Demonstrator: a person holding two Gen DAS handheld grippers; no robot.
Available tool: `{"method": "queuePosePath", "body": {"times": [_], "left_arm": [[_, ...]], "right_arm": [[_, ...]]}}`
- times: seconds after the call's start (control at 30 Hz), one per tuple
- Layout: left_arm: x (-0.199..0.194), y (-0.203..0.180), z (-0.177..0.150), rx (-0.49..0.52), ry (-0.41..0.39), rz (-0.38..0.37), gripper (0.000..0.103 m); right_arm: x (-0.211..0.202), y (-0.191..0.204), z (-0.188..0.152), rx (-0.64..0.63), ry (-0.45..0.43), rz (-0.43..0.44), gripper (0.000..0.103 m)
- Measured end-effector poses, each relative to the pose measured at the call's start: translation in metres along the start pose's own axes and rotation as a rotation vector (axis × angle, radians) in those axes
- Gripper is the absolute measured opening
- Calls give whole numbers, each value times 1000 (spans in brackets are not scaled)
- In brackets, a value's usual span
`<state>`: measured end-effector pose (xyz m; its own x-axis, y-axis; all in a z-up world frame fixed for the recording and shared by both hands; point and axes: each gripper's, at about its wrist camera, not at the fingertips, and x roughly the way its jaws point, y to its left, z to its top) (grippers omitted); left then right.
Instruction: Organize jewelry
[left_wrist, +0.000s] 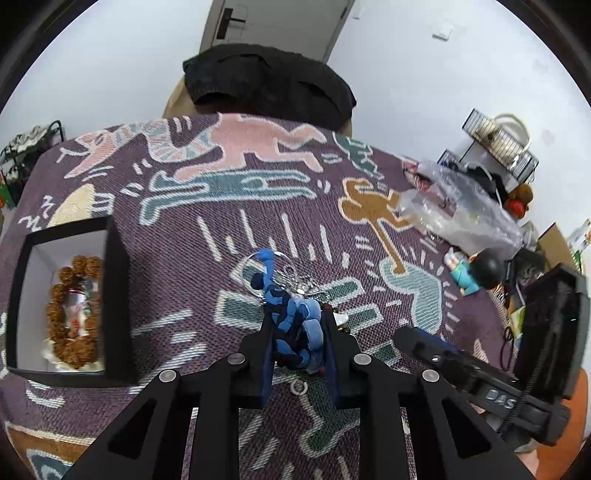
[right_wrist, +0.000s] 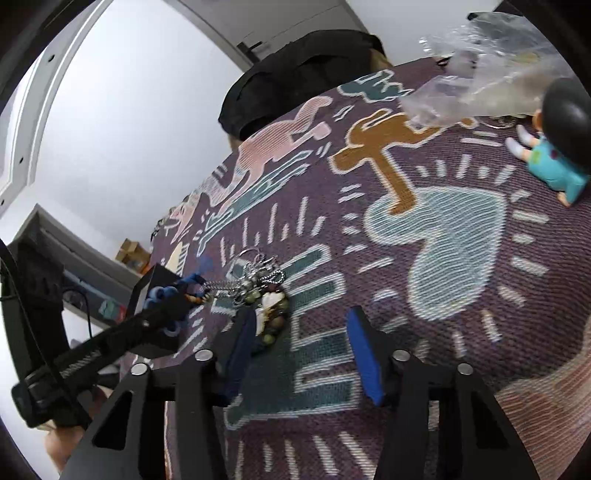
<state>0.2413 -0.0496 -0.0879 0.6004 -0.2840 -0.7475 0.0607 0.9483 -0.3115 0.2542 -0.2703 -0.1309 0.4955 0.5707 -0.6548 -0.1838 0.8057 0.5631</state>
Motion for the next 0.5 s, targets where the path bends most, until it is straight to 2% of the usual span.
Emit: {"method": "queuePosePath", "body": {"times": [0.5], "left_arm": [[-65, 27, 6, -46, -130, -79, 23]], "right_arm": [[26, 26, -1, -40, 61, -50, 48]]}}
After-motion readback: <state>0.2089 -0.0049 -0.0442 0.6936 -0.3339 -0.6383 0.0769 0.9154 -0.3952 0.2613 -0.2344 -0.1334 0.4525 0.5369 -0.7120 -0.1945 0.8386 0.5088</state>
